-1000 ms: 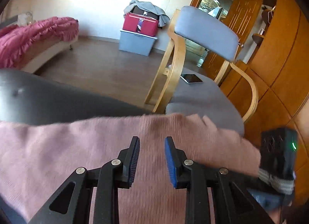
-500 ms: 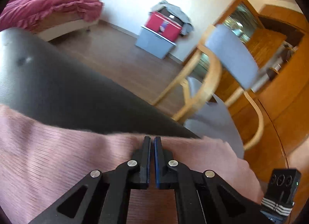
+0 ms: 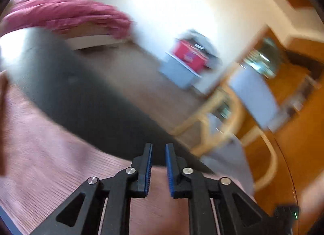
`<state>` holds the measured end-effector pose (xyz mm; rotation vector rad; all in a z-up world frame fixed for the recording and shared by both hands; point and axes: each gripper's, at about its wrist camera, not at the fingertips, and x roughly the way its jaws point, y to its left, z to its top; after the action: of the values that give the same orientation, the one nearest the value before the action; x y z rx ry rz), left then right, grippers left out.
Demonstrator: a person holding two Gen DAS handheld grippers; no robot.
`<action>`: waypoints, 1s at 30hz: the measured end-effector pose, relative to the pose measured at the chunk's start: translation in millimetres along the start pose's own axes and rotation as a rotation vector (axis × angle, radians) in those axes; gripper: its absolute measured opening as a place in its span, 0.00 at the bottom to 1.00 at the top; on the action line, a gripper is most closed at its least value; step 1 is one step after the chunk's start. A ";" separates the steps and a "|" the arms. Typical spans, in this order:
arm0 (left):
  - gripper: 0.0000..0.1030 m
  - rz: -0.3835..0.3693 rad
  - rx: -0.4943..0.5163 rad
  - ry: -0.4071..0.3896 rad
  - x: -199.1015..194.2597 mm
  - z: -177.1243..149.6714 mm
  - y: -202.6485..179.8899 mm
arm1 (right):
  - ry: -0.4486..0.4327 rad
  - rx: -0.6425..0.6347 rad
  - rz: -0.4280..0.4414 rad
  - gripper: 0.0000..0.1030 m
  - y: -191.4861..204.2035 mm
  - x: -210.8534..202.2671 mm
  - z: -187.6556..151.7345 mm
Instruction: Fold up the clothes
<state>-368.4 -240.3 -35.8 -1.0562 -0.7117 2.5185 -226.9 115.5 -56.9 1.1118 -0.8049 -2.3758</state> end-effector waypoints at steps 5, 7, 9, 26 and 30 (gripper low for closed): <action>0.13 -0.132 0.123 0.185 3.9 -25.8 -31.9 | 0.001 0.003 0.008 0.12 0.7 6.6 3.1; 0.13 -0.085 0.167 0.228 13.8 -37.0 -25.2 | 0.001 0.002 0.008 0.12 1.4 8.7 3.9; 0.07 -0.096 0.169 0.230 15.8 -42.6 -13.2 | 0.001 0.001 0.008 0.12 1.7 12.7 5.8; 0.05 0.179 0.076 0.056 -3.3 -21.0 37.5 | 0.006 -0.007 0.014 0.12 5.6 49.7 21.8; 0.07 0.197 0.043 0.011 -14.5 -12.6 50.4 | 0.007 -0.008 0.017 0.12 4.0 55.9 26.2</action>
<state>-354.3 -284.5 -63.1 -1.1761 -0.5725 2.6778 -281.1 89.6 -72.1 1.1053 -0.7988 -2.3582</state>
